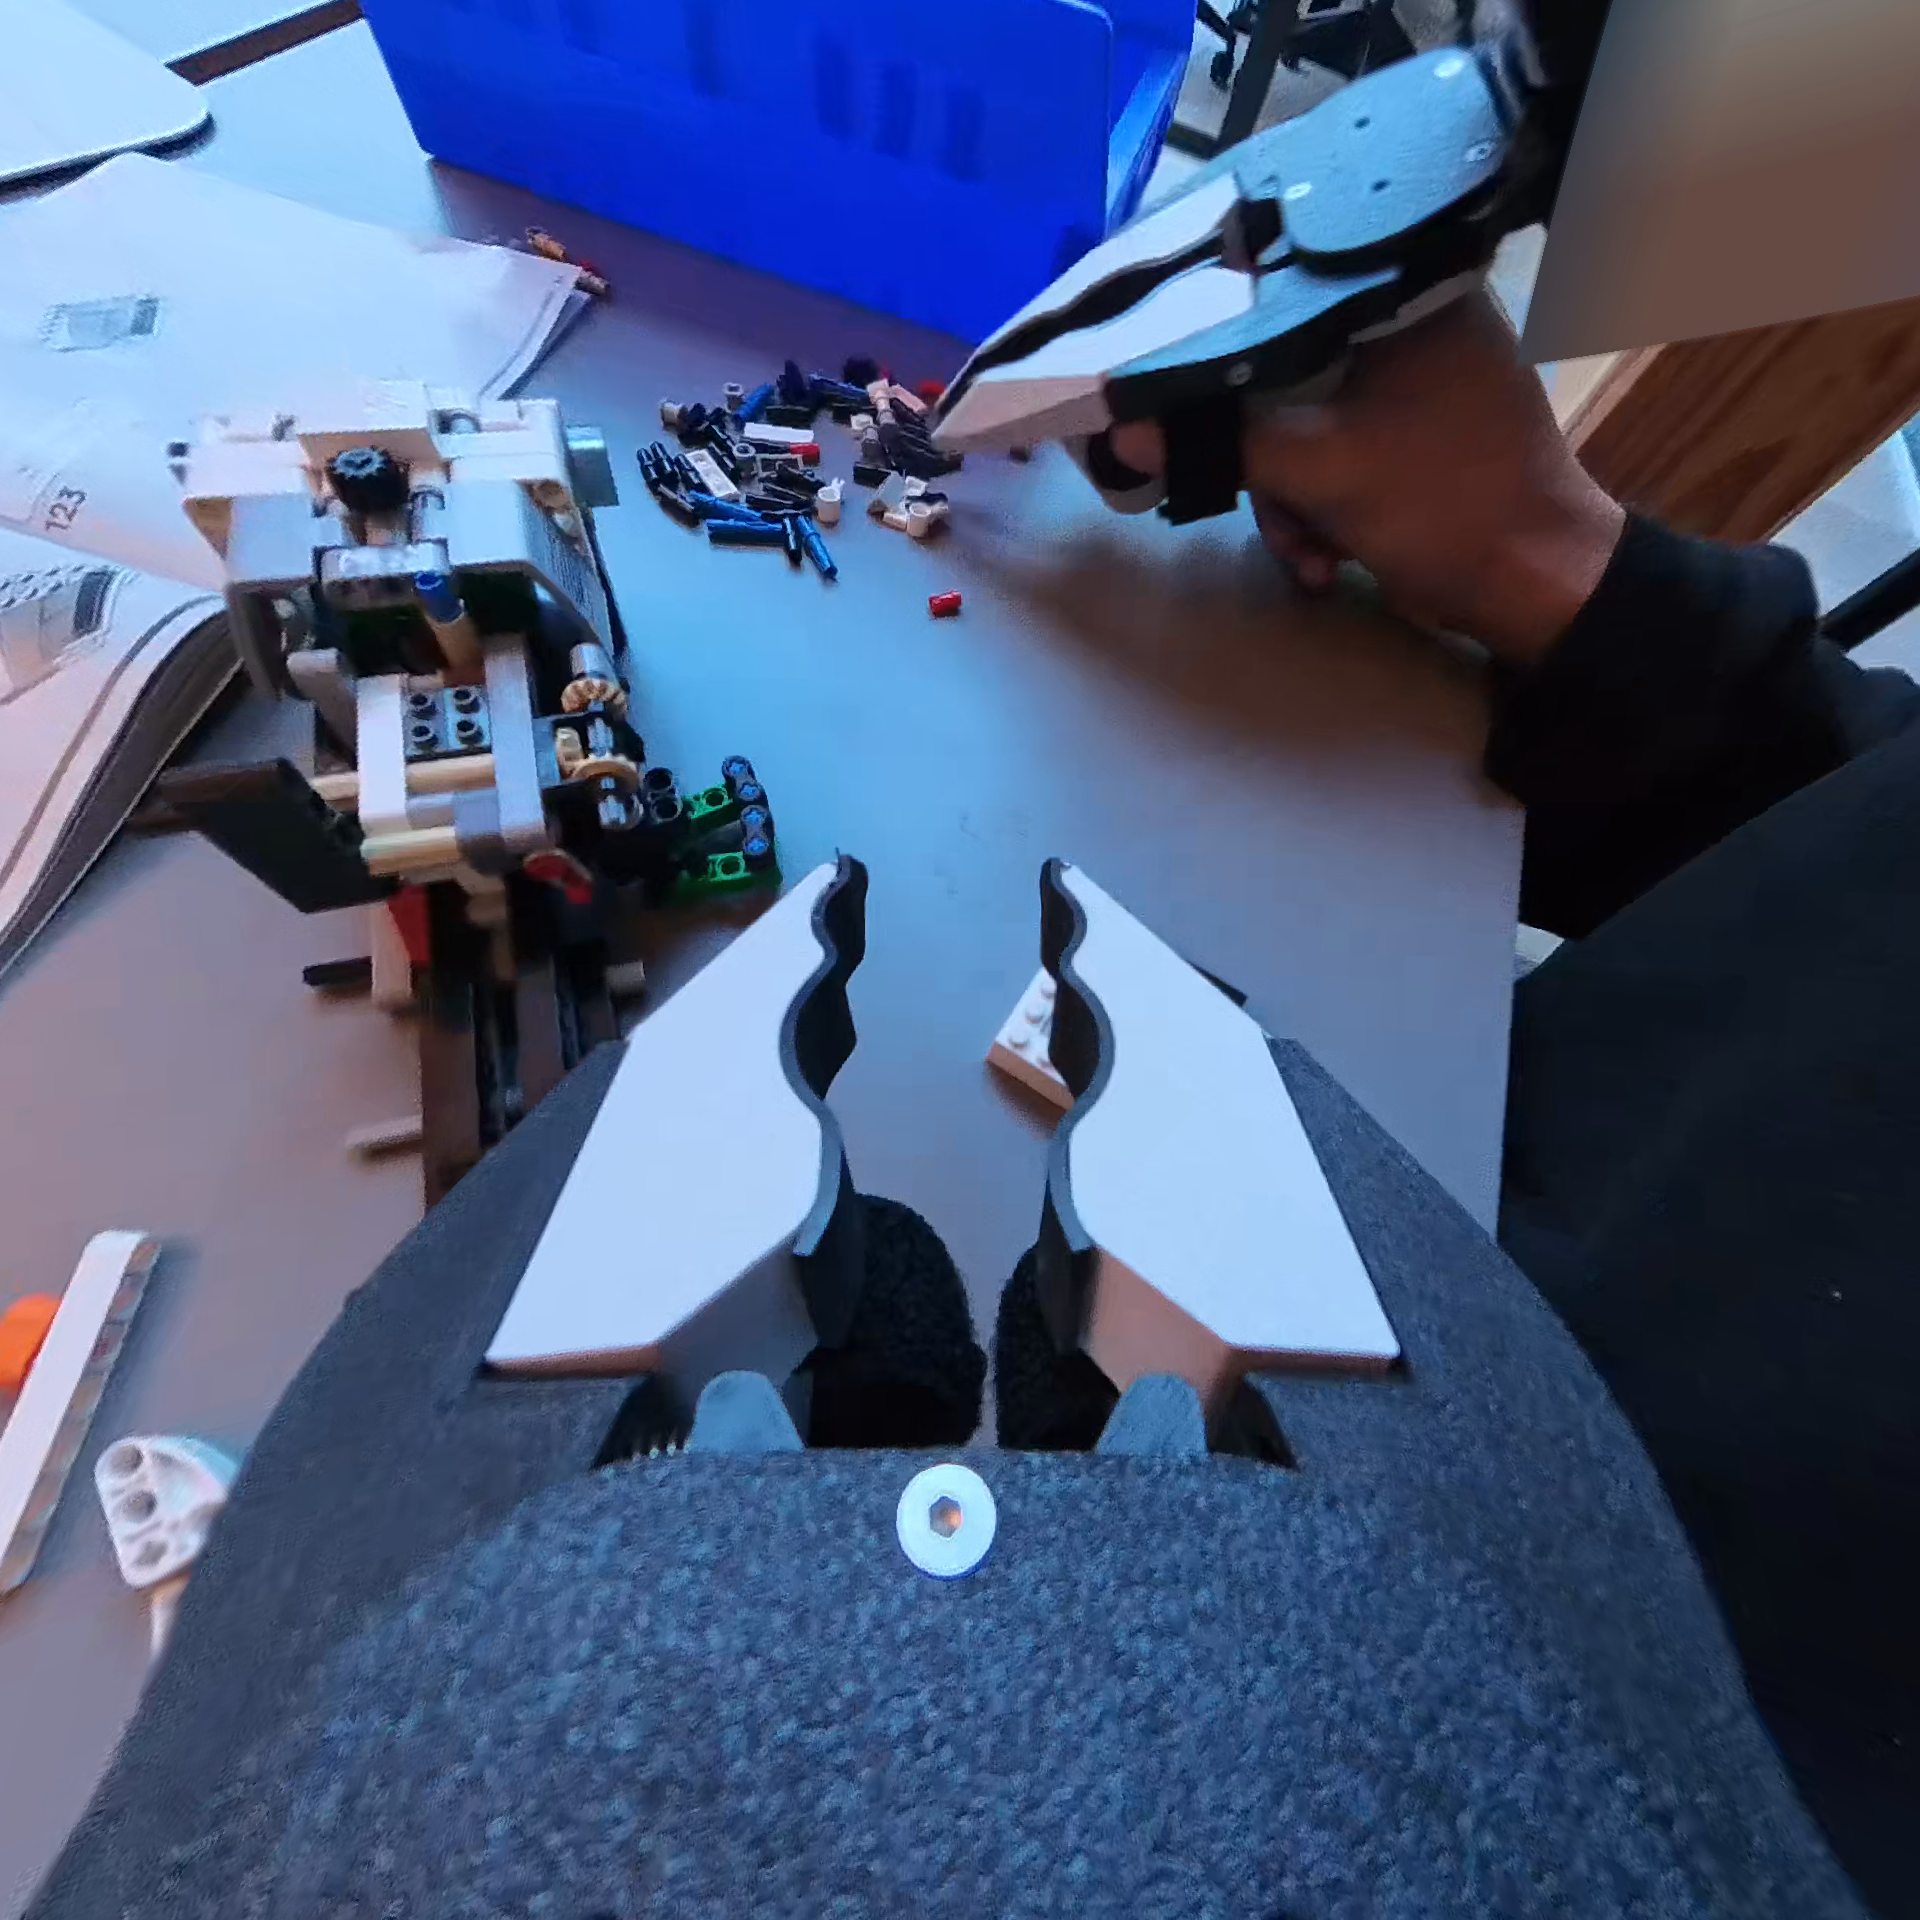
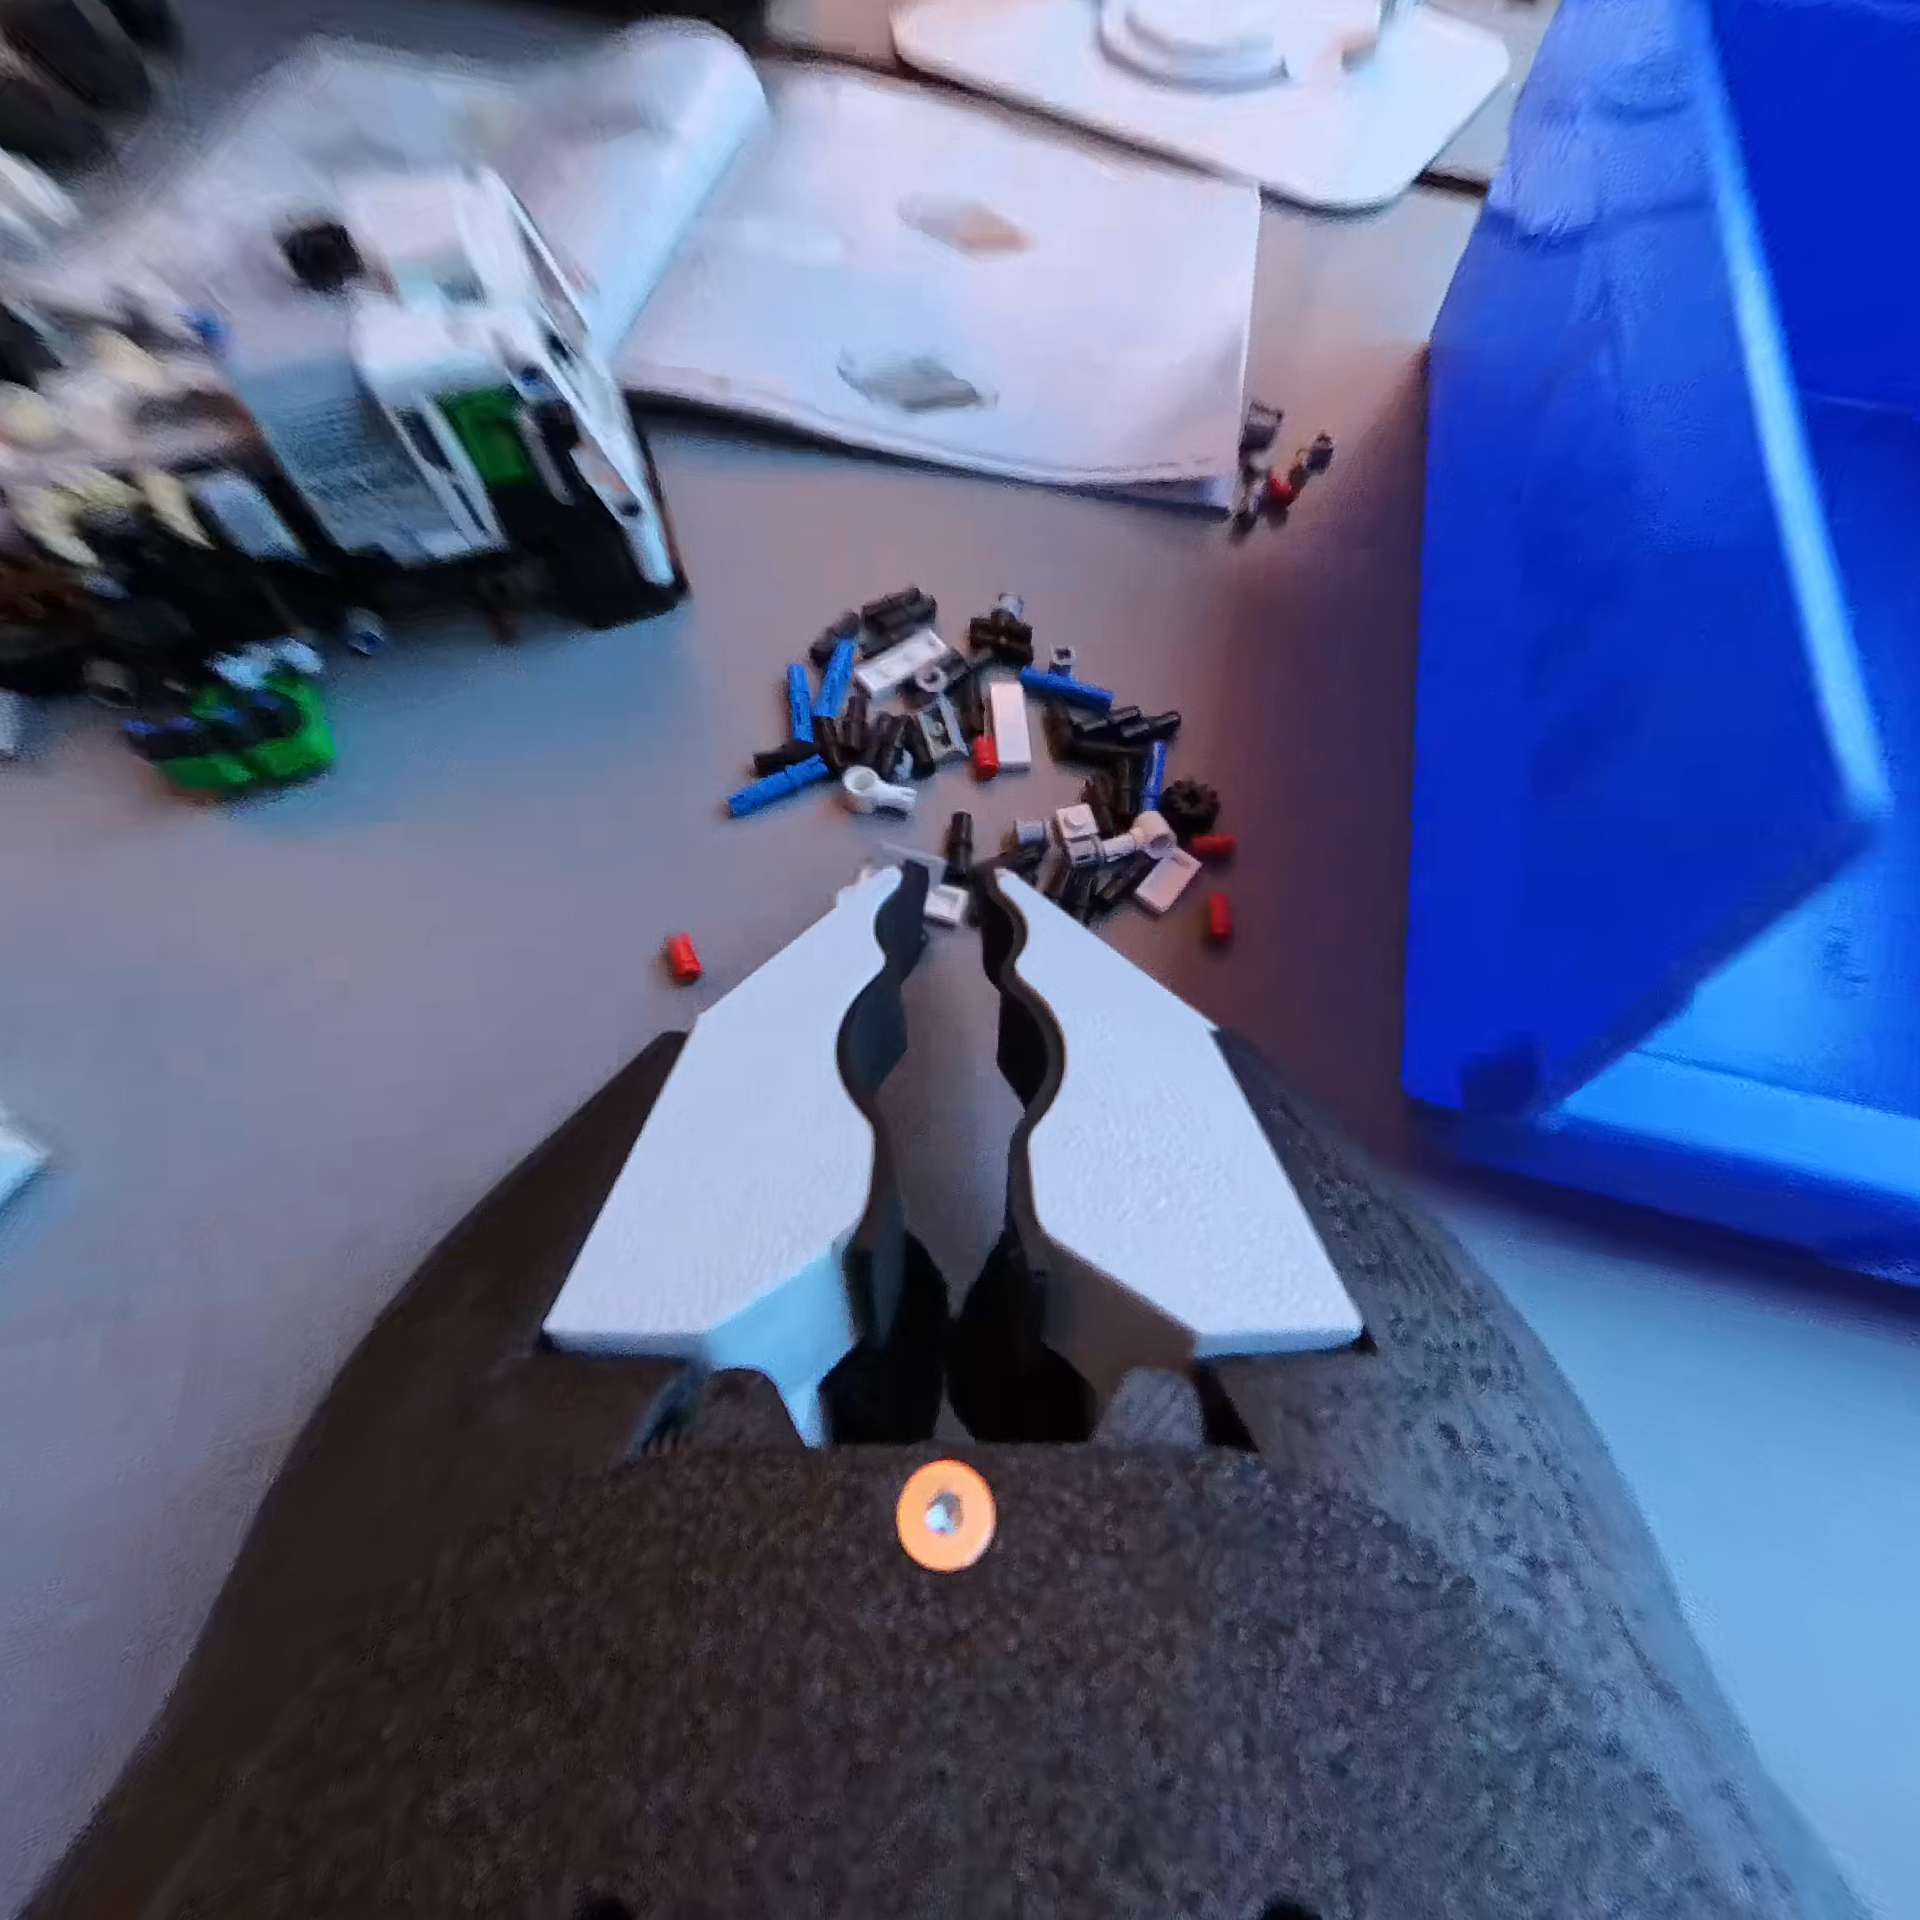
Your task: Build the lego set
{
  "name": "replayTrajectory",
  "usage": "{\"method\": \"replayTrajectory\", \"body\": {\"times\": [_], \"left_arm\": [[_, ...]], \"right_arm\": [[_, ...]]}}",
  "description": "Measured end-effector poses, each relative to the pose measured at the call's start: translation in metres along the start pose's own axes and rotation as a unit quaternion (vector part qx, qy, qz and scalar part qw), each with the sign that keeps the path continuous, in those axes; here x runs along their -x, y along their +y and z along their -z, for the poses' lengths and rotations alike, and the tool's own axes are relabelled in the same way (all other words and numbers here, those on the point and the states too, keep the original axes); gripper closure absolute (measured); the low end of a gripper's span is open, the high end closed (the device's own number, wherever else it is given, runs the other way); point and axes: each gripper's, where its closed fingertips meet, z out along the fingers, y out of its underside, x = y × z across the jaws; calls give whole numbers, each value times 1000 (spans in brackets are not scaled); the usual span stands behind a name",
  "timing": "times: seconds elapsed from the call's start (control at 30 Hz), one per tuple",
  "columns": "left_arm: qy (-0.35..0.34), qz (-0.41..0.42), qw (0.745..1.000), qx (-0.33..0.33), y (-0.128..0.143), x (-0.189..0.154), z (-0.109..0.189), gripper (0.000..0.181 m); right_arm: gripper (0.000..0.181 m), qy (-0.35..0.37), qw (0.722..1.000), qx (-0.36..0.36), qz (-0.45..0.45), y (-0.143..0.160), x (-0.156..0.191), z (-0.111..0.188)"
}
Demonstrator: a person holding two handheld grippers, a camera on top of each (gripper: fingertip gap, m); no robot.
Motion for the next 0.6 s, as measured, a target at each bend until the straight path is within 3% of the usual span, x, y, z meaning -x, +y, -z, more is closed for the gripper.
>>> {"method": "replayTrajectory", "body": {"times": [0.17,0.37,0.6], "left_arm": [[8,6,1000,0,-3,3,-7,149],[13,36,999,4,4,17,-2,149],[6,30,999,13,5,29,5,149]], "right_arm": [[165,15,999,42,25,1,7,-21],[160,34,997,51,-42,6,6,-21],[164,61,996,65,-9,8,9,-25]]}}
